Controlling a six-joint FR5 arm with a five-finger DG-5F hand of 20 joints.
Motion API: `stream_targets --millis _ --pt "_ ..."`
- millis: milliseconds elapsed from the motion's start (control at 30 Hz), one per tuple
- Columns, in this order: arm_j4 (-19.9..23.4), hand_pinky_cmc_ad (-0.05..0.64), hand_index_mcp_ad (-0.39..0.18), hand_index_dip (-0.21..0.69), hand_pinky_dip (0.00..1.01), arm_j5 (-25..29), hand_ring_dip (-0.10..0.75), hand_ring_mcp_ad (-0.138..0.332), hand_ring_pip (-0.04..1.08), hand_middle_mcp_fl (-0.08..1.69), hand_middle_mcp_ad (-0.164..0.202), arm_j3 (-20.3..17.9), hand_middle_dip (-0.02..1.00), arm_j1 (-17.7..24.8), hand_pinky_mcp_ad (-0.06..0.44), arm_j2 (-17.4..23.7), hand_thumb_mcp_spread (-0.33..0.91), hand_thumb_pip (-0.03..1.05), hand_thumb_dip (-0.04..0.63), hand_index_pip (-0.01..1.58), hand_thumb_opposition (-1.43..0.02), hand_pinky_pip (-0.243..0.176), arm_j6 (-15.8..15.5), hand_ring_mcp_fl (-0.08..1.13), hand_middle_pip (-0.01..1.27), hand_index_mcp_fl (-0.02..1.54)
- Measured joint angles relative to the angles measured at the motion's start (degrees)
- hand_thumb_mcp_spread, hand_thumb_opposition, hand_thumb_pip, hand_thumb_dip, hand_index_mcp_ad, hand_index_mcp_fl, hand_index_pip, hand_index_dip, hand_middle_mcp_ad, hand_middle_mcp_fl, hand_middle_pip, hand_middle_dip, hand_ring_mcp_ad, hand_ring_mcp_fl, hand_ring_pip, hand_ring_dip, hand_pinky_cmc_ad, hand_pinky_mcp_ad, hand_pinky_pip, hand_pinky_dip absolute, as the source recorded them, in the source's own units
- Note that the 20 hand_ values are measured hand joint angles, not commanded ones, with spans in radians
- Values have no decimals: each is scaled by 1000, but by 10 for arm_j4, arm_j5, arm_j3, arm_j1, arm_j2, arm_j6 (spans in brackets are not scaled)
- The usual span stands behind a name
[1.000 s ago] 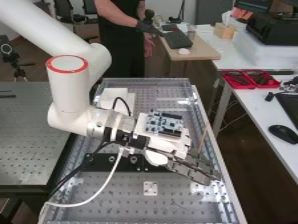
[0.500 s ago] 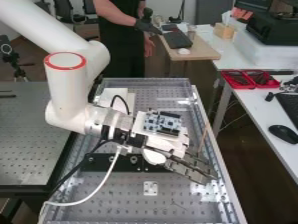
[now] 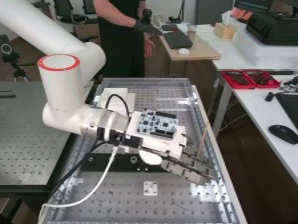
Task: Grab the drill bit and place it in the clear container
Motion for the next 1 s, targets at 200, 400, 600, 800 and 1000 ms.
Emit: stream_targets --millis 200,400,600,800,1000 --pt "-3 379 -161 154 185 1 23 136 93 251 59 2 204 1 124 -4 545 559 251 1250 -853 -45 -1 87 126 374" --pt "-12 377 -162 204 185 -3 23 138 93 250 58 10 204 2 126 -9 545 559 237 1302 -836 -45 -3 87 126 325" --pt "-14 377 -164 225 185 -5 23 136 93 234 58 11 204 1 117 -11 545 559 236 1326 -836 -45 -5 82 126 283" --pt "-15 377 -164 253 185 -6 23 138 93 237 58 11 204 0 115 -13 545 559 236 1381 -836 -45 -9 79 126 276" --pt "-12 377 -162 253 185 -7 23 134 93 234 51 10 204 -1 115 -14 545 559 236 1400 -836 -45 -11 79 126 276"
